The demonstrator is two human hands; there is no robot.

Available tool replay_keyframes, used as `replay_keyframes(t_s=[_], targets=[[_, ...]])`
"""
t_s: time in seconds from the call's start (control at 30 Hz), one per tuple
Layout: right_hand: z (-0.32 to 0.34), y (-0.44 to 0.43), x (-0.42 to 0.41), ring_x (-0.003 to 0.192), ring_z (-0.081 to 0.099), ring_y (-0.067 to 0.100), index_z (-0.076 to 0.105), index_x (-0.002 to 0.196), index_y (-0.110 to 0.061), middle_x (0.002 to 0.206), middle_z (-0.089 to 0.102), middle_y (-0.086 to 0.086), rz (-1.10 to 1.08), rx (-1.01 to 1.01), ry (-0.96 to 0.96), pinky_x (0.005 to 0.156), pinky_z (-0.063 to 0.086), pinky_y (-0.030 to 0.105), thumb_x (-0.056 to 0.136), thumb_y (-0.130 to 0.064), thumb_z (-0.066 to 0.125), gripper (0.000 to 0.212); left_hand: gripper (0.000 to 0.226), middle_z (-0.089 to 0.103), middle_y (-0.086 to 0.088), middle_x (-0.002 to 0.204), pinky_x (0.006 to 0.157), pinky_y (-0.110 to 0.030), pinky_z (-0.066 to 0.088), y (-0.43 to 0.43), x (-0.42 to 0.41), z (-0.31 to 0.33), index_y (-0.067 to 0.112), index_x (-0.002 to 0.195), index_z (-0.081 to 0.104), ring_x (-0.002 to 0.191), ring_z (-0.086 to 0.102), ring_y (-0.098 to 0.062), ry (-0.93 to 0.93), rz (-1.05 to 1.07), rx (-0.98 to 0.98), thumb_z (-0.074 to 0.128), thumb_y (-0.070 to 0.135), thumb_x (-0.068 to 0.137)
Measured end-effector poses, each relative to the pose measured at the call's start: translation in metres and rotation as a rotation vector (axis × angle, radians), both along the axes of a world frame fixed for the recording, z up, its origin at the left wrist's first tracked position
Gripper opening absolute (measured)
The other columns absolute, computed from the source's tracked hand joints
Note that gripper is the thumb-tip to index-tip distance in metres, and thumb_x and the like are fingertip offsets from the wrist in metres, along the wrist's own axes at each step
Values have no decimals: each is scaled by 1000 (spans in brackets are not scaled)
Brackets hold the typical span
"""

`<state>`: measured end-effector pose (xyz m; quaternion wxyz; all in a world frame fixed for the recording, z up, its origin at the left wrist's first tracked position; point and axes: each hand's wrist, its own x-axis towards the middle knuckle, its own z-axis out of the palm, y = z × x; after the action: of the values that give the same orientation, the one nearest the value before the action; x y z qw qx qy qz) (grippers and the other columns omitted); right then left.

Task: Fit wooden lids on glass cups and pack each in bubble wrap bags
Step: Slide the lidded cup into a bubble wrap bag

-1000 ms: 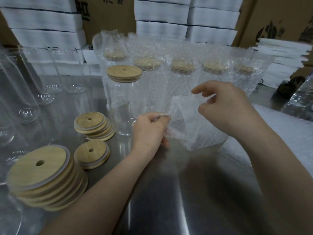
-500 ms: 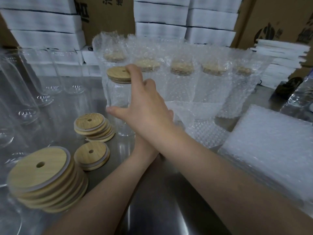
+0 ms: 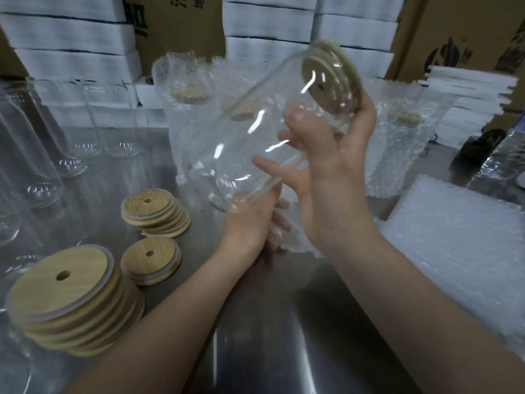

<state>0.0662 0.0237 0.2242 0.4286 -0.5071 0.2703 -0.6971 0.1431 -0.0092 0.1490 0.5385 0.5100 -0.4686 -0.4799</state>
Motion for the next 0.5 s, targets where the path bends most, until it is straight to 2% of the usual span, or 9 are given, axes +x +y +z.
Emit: replay_keyframes(t_s=[0.07,0.17,0.27,0.33,0.43,0.5], targets=[[-2,-1,-15,92,66,8,36,133,-32,119,48,11,4,31,-48,77,61,48,73,-19,71,71,48,63,-7,50,34,-16,35,0,1,4,14,68,67,32,52,-19,59,-22,30,55,53,93],[-2,-5,-26,106,60,23,35,134,-31,121,47,11,-17,53,-59,75,60,48,74,-20,70,71,42,66,-5,53,32,-13,30,-2,2,6,9,79,70,30,50,-15,64,-55,40,55,44,96],[0,-9,-33,100,61,19,35,131,-33,119,48,12,-87,-27,-7,74,60,48,71,-22,74,72,37,63,-5,50,33,-11,29,-1,5,8,9,71,68,29,48,-13,166,-28,54,57,33,96],[2,-8,-34,98,62,19,33,131,-33,127,47,18,-125,-78,22,75,59,50,71,-23,72,72,31,60,-8,47,33,-10,28,0,6,7,9,70,66,27,43,-13,207,-19,35,58,24,95],[2,-8,-36,113,57,33,28,139,-24,141,38,25,-207,-168,107,88,53,61,71,-27,70,80,23,56,-12,50,34,-11,22,-3,10,6,11,71,67,27,37,-14,202,-16,60,57,16,91],[-1,-11,-38,120,50,42,26,141,-19,144,35,24,-257,-234,197,91,50,61,72,-27,69,82,21,56,-8,50,34,-13,19,-5,12,6,13,71,65,28,37,-15,217,-18,71,59,22,89]])
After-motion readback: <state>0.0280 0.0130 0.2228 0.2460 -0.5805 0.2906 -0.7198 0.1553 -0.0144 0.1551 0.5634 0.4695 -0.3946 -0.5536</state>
